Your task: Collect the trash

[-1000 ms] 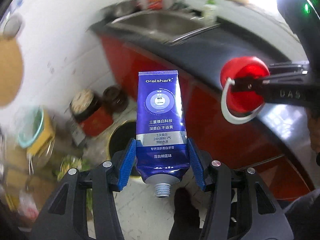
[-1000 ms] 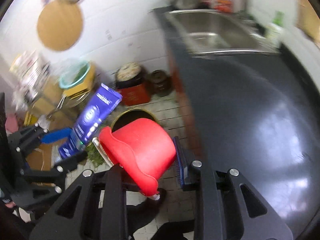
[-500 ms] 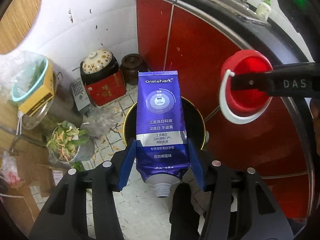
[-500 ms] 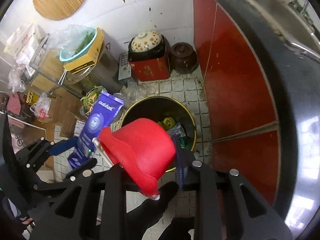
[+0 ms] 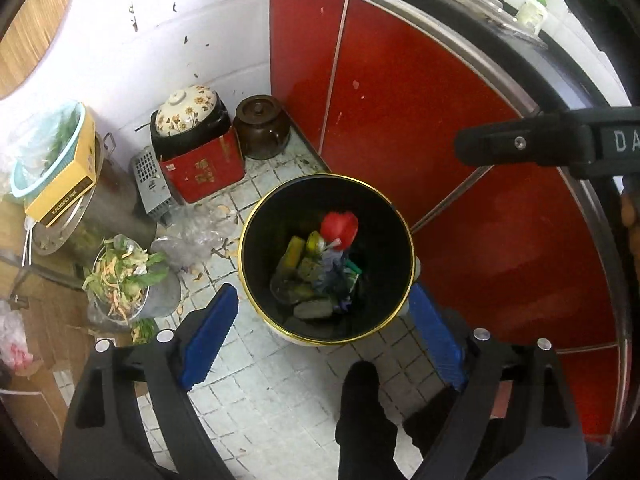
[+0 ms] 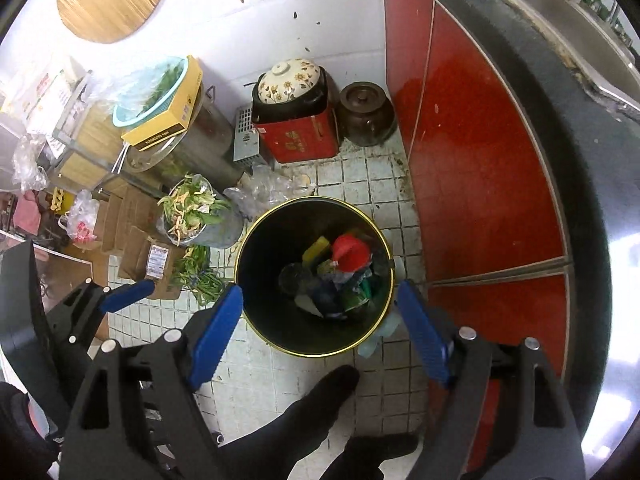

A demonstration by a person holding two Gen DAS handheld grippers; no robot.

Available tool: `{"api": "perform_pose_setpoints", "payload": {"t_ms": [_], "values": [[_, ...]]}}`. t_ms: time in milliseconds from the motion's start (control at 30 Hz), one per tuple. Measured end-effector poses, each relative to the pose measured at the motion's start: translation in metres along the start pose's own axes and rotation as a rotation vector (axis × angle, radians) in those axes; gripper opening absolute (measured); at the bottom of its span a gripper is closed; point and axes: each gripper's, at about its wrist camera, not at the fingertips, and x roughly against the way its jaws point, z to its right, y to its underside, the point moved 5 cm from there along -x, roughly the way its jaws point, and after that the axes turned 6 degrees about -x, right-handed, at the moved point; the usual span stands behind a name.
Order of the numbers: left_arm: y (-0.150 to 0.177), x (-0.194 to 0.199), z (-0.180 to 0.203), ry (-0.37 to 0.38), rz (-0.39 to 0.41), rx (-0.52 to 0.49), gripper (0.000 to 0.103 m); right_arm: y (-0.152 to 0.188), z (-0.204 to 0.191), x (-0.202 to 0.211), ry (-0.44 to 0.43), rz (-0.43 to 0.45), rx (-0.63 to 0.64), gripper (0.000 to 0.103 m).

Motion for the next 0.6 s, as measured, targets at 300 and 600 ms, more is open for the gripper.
{"api": "perform_pose_setpoints", "payload": {"t_ms": [300,600], "values": [[-0.010,0.023,0.013,-0.013,0.004,-0.034,0.095,0.015,0.005,0.042,-0.019,0.029,-0.034,0.093],[-0.044,0.079,0.092,0.035,0.022,-0.147,0.096,0.079,0.064,0.192,0.039,0.198,-0.145,0.096]]}}
